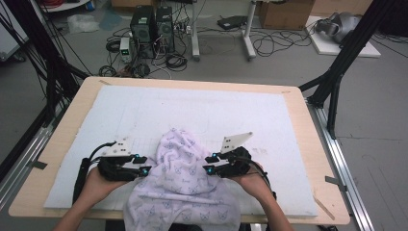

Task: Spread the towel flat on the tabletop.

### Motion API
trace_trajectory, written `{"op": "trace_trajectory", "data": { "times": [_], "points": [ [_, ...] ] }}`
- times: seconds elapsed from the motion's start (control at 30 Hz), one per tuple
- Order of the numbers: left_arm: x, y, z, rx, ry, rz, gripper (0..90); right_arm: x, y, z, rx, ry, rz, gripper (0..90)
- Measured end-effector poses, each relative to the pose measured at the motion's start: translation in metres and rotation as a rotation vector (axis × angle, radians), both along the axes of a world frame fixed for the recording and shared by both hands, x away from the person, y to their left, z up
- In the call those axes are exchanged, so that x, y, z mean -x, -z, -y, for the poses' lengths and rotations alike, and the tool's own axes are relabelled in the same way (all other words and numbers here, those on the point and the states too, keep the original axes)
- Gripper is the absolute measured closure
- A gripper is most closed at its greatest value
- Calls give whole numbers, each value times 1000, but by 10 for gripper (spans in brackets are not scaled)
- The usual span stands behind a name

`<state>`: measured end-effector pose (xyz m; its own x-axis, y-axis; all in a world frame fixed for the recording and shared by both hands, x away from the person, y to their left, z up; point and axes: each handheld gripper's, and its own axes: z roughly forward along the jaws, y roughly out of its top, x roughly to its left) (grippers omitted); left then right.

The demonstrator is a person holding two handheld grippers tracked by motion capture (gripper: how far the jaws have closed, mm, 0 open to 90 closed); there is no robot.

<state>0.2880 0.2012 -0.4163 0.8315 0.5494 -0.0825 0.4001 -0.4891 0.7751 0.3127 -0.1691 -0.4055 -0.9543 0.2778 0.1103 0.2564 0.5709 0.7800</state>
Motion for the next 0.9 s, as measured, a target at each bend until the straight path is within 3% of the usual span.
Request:
{"op": "trace_trajectory", "data": {
  "times": [0.03, 0.07, 0.13, 0.17, 0.2, 0.23, 0.3, 0.47, 0.5, 0.63, 0.7, 0.8, 0.83, 0.9],
  "points": [
    [-4, 6, 4, -10, 3, -18, 571, -3, 10, -4, 50, -5, -18, 636],
    [-7, 11, 7, -18, 7, -39, 571, -3, 10, -4, 50, -5, -18, 636],
    [-11, 20, 15, -37, 29, -63, 596, -4, 20, -8, 98, -7, -56, 639],
    [-10, 22, 18, -36, 36, -53, 708, -3, 25, -8, 116, -15, -66, 750],
    [-10, 21, 19, -36, 46, -49, 708, -3, 25, -8, 116, -15, -66, 750],
    [-11, 19, 21, -45, 52, -56, 775, -2, 27, -8, 112, -25, -70, 814],
    [-13, 16, 23, -60, 58, -48, 818, 0, 31, -7, 131, -36, -86, 842],
    [-14, 5, 20, -37, 26, -13, 834, 11, 23, 11, 111, 7, -58, 855],
    [-16, -1, 17, -22, 12, 5, 835, 17, 17, 22, 110, 25, -34, 857],
    [-17, -8, 14, 9, 0, 19, 838, 28, 10, 42, 109, 70, -12, 857],
    [-16, -13, 13, 29, 1, 29, 838, 41, 3, 58, 97, 94, 1, 858],
    [-11, -18, 10, 47, 14, 35, 837, 51, 0, 65, 99, 97, 0, 857],
    [-9, -18, 9, 49, 19, 33, 830, 60, 0, 70, 88, 77, -21, 856],
    [-7, -16, 5, 41, 28, 30, 762, 65, 1, 70, 91, 68, -20, 840]
  ]
}}
